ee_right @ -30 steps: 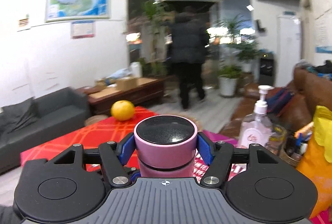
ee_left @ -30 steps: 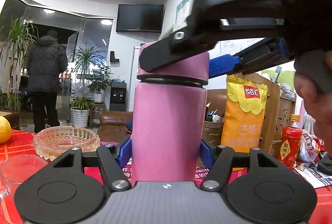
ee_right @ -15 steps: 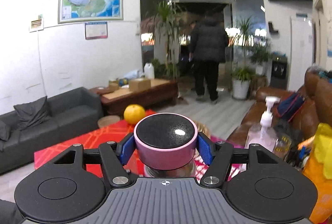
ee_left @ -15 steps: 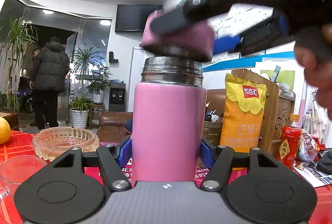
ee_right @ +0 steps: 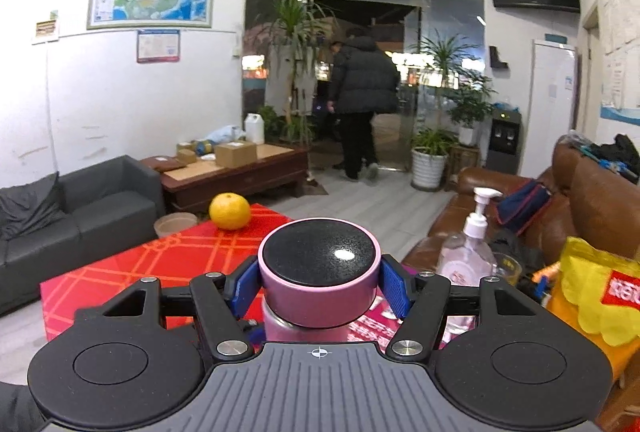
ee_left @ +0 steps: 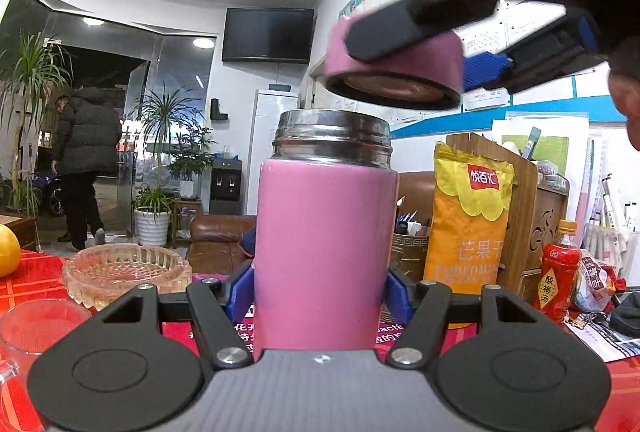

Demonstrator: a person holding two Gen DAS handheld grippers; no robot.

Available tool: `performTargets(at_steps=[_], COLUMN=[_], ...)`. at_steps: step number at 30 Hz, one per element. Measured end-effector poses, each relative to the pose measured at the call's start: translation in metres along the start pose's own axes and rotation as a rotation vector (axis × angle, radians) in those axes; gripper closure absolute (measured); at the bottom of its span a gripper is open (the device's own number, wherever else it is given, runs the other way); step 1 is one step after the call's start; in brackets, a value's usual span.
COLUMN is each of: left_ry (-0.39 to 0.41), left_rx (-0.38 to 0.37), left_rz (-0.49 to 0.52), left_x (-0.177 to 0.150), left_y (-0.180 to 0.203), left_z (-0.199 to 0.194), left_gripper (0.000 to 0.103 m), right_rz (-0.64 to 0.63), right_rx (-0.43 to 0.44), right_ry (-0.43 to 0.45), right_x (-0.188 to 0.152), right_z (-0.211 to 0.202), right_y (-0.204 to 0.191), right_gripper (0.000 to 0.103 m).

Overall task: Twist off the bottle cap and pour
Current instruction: 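Lift the loosened cap off the bottle with the right gripper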

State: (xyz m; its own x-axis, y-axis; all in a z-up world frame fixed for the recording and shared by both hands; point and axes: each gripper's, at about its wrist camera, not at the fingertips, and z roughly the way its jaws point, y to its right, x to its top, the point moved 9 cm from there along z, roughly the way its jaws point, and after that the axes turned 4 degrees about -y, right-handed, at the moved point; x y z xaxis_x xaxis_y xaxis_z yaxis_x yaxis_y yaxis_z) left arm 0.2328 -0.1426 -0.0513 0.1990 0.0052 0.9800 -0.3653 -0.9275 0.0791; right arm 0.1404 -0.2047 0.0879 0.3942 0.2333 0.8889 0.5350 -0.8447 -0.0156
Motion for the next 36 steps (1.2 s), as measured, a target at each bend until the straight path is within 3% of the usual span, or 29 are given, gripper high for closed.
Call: performTargets(at_steps=[13,36], left_ry=[-0.001,-0.004], left_rx=[0.000,-0.005], left_rz=[-0.001,-0.009], left_x=[0.000,0.000], left_y=[0.000,0.006], left_z=[0.001,-0.005], left_gripper=[0.036,0.036], right_rz=[0.050,0.186], right_rx=[-0.076,-0.205], right_ry=[0.011,-0.091], right_x=[-0.014,-0.095], right_z=[-0.021,0.013], right_y=[0.019,0.039], right_gripper=[0.039,0.039])
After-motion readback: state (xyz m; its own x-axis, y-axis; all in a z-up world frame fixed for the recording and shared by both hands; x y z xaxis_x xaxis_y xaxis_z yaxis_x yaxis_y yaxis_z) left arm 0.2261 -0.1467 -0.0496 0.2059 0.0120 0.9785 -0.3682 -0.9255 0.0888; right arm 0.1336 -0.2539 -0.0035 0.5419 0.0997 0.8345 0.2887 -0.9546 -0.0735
